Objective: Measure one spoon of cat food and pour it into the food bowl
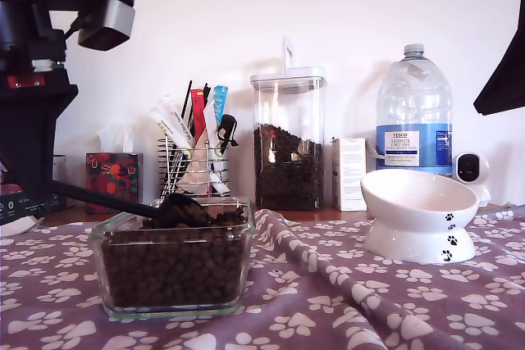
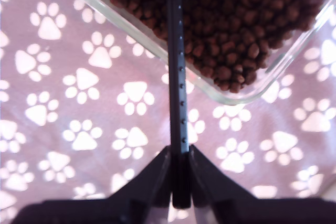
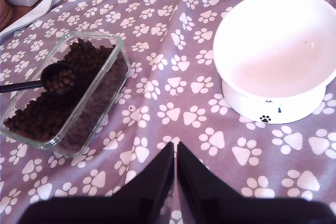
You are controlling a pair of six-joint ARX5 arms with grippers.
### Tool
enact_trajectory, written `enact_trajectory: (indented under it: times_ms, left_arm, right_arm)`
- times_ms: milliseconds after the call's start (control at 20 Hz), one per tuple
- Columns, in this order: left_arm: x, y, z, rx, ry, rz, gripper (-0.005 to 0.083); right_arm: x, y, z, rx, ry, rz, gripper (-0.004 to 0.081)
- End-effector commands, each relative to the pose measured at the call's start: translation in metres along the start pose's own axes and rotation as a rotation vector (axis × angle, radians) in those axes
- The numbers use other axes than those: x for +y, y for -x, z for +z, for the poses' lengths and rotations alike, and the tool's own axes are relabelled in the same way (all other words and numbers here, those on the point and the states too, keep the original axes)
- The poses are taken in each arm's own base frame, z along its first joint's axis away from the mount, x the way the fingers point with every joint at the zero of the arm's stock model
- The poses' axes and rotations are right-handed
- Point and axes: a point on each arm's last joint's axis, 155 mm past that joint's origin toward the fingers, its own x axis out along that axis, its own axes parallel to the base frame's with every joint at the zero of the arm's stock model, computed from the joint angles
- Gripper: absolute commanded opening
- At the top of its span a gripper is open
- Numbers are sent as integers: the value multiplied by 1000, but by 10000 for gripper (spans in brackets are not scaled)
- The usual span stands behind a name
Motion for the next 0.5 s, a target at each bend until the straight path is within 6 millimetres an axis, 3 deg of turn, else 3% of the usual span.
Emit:
enact_trajectory:
  times_ms: [0,450]
  left_arm:
    - [-3,0,6,-18,47,-50,-24]
    - [-14,26,44,-184,167,-267,-24]
  right_arm:
    - [2,0,3,-9,2,8,-10]
    - [2,0,3,-8,4,8,-10]
